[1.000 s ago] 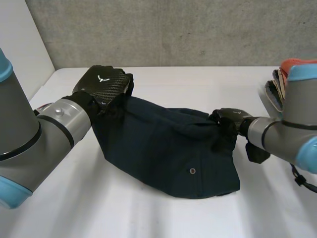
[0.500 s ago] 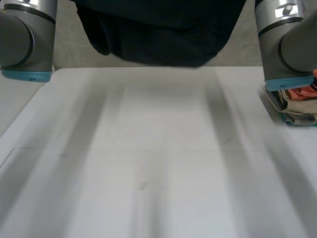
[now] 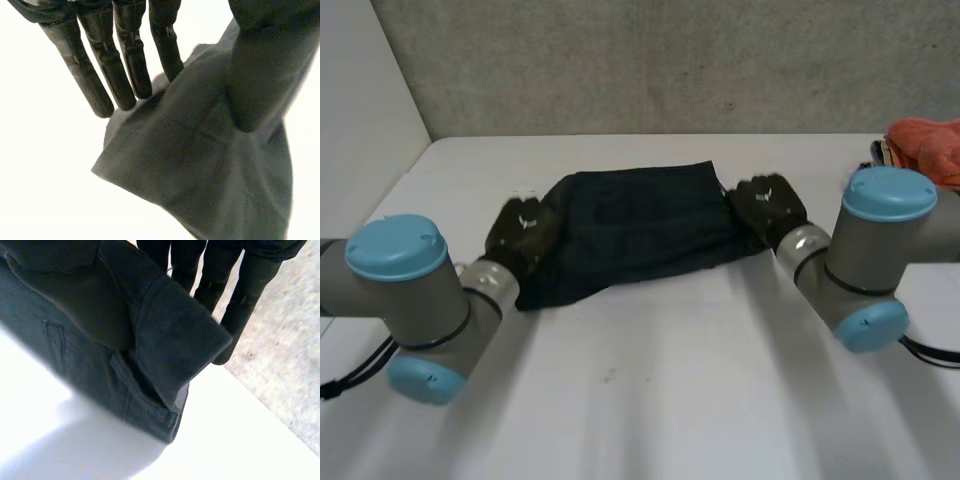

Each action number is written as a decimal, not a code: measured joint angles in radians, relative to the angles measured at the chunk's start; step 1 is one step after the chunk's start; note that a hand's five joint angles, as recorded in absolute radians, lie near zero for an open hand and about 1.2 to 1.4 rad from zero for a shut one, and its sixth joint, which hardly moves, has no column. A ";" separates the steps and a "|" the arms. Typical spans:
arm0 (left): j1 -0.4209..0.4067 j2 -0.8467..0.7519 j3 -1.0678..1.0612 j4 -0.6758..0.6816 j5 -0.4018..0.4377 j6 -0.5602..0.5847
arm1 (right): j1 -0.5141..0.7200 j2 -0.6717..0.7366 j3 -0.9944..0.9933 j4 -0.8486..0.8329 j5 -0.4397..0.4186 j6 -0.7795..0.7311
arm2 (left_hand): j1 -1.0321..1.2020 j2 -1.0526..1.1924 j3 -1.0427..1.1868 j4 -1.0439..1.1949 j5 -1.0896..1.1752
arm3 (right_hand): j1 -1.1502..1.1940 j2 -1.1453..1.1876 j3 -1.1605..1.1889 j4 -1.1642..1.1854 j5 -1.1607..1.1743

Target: Fold the laundry.

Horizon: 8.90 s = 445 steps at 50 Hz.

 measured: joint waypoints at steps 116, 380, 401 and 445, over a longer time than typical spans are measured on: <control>-0.007 0.157 0.220 0.041 0.006 0.050 | 0.048 -0.111 -0.164 -0.204 0.162 -0.118 | 0.363 0.421 0.412 0.417 0.395 | -0.013 0.003 0.001 0.000 0.009; -0.257 0.038 0.642 -0.651 0.378 -0.115 | 0.184 -0.208 0.581 -0.340 0.012 0.012 | -0.551 -0.551 -0.562 -0.555 -0.553 | -0.933 -0.969 -0.978 -0.987 -0.938; -0.253 0.038 0.633 -0.643 0.366 -0.115 | 0.170 -0.040 0.297 -0.465 0.043 0.014 | -0.551 -0.551 -0.562 -0.555 -0.554 | -0.129 -0.035 -0.048 -0.004 -0.111; -0.235 0.148 0.536 -0.563 0.301 -0.129 | -0.860 0.236 -0.390 -0.454 -0.659 0.620 | -0.551 -0.553 -0.564 -0.558 -0.557 | -0.108 -0.020 -0.003 0.008 0.006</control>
